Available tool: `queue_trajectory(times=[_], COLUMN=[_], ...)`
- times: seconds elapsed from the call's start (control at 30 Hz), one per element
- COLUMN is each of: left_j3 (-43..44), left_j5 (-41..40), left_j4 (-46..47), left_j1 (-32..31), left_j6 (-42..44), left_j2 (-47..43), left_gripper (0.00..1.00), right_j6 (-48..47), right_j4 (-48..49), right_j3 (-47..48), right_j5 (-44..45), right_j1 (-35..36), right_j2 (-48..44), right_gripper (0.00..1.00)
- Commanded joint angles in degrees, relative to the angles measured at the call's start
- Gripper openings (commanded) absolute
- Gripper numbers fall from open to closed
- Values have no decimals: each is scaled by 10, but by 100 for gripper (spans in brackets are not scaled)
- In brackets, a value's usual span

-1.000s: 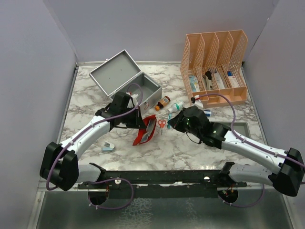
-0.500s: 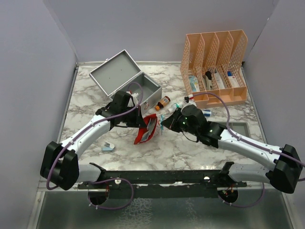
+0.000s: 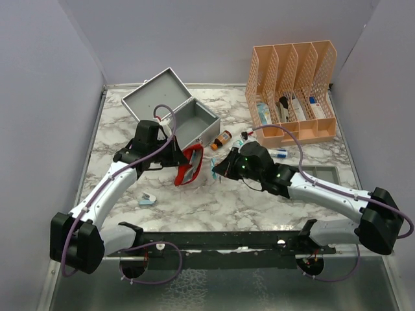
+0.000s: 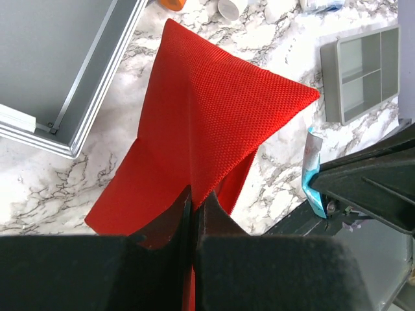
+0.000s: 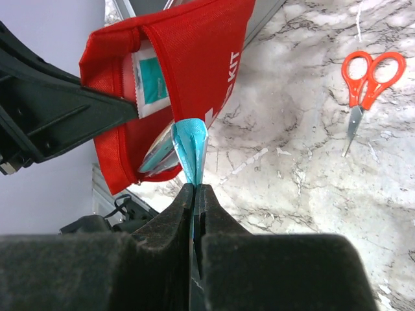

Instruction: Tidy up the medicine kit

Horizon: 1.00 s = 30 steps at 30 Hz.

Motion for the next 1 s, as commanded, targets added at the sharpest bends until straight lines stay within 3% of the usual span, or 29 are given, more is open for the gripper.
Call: queue_trajectory(times=[0.0, 0.47, 0.83, 0.87, 0.9, 0.93, 0.97], left_j3=[-19, -56, -59, -58, -59, -60, -60], left_j5=[11, 11, 11, 11, 11, 11, 11], left_j4=[7, 7, 7, 91, 79, 79, 80], left_j1=[4, 5, 5, 5, 6, 6, 6], left_j6=[-2, -2, -2, -2, -65, -242, -266], left_j2=[-24, -38, -51, -51, -52, -52, -54], left_gripper=[0, 0, 0, 0, 0, 0, 24], right_j6=[-11, 22, 66, 68, 71, 74, 77], right_j4=[31, 44, 40, 40, 41, 38, 36], right_j3=[27, 115, 110, 112, 114, 117, 120], right_j5=[-18, 53, 108, 107, 106, 105, 105], right_j1=[11, 81, 104, 104, 105, 105, 106], right_j2=[22, 123, 161, 168, 174, 178, 184], right_gripper=[2, 1, 1, 1, 1, 1, 1])
